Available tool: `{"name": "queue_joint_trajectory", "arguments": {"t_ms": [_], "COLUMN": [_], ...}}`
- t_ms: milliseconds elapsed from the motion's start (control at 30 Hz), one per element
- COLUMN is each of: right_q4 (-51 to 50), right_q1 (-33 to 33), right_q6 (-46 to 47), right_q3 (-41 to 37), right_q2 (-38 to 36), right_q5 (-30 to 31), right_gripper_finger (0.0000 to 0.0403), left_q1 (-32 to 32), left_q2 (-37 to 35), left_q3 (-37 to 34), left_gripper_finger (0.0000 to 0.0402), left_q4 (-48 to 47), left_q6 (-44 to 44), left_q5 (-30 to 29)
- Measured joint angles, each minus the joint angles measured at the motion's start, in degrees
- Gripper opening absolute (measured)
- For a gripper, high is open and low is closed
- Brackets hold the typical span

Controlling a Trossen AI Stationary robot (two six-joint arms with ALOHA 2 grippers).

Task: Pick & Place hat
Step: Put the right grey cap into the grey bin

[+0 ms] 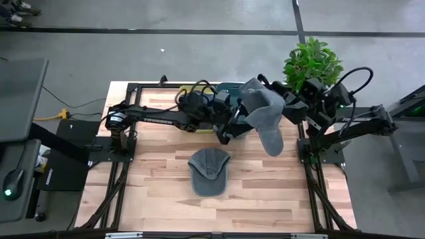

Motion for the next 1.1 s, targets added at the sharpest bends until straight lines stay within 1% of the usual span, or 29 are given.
{"name": "queue_joint_trajectory", "arguments": {"t_ms": [267, 367, 433, 533, 667, 800, 833, 933, 1100], "right_q4": [-1.02, -1.72, -1.70, -1.72, -3.13, -3.93, -3.97, -4.24, -5.32], "right_q1": [-1.44, -2.03, -2.30, -2.40, -2.38, -2.38, -2.38, -2.38, -2.38], "right_q6": [0.02, 0.34, 0.34, 0.34, 0.08, 0.03, -0.03, -0.07, -0.49], "right_q3": [0.00, 0.00, 0.00, 0.00, 0.00, 0.00, 0.00, 0.00, 0.00], "right_q2": [-0.02, 0.00, 0.02, 0.00, 0.00, 0.00, 0.00, -0.02, -0.02], "right_q5": [0.26, 0.36, 0.48, 0.55, 0.76, 1.15, 1.20, 1.18, 1.14], "right_gripper_finger": [0.0000, 0.0000, 0.0000, 0.0000, 0.0000, 0.0000, 0.0000, 0.0000, 0.0000], "left_q1": [-0.60, -0.88, -0.89, -0.86, -0.76, -0.76, -0.74, -0.76, -0.76], "left_q2": [-0.06, -0.06, -0.06, -0.06, -0.06, -0.06, -0.06, -0.06, -0.06], "left_q3": [0.00, 0.00, 0.00, 0.00, 0.00, -0.02, -0.02, -0.02, -0.02], "left_gripper_finger": [0.0232, 0.0224, 0.0207, 0.0170, 0.0102, 0.0020, 0.0012, 0.0015, 0.0007], "left_q4": [0.16, -0.05, -0.02, -0.04, -0.33, -1.02, -1.07, -1.26, -2.07], "left_q6": [0.01, 0.07, 0.07, 0.07, 0.07, -0.16, -0.08, -0.13, -0.34], "left_q5": [0.81, 0.42, 0.39, 0.37, -0.92, -2.29, -2.62, -3.04, -3.41]}}
